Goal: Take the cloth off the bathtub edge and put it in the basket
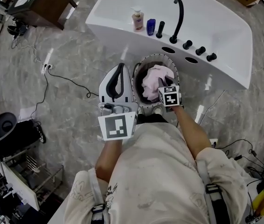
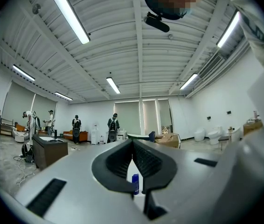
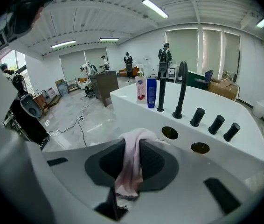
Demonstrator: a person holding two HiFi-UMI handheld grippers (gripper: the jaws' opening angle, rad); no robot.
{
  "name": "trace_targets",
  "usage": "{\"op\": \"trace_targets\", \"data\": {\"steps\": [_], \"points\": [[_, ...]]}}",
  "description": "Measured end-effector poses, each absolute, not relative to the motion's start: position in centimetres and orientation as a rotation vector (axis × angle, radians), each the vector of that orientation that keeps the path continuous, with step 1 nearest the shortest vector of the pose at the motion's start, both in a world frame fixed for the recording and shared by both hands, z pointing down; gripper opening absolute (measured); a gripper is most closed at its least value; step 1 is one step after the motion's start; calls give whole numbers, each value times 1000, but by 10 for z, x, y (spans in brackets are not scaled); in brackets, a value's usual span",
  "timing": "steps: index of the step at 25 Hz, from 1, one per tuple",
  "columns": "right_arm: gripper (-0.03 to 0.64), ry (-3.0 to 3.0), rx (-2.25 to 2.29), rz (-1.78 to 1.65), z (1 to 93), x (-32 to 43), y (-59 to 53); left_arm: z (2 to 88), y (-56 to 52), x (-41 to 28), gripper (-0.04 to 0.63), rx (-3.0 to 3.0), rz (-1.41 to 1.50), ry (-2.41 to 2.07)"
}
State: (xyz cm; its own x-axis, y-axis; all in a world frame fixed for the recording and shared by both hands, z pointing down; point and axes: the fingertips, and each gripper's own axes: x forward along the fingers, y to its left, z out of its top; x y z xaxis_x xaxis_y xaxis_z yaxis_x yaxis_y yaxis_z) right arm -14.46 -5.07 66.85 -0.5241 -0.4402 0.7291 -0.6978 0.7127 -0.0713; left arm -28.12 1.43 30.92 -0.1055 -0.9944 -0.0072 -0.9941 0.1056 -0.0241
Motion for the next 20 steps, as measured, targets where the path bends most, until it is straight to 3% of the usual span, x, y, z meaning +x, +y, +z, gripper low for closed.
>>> {"op": "trace_targets", "data": {"steps": [12,16,20], "points": [[63,-2091,817,538,716,-136,-47,318,12,-281,3,-2088,-72,2336],[206,-2070,803,625,723,-135,-44,318,10,-279,3,-2091,-78,2334],[213,-2069,805,645,721,-134,-40,317,9,-276,3,-2107,-76,2321]]}}
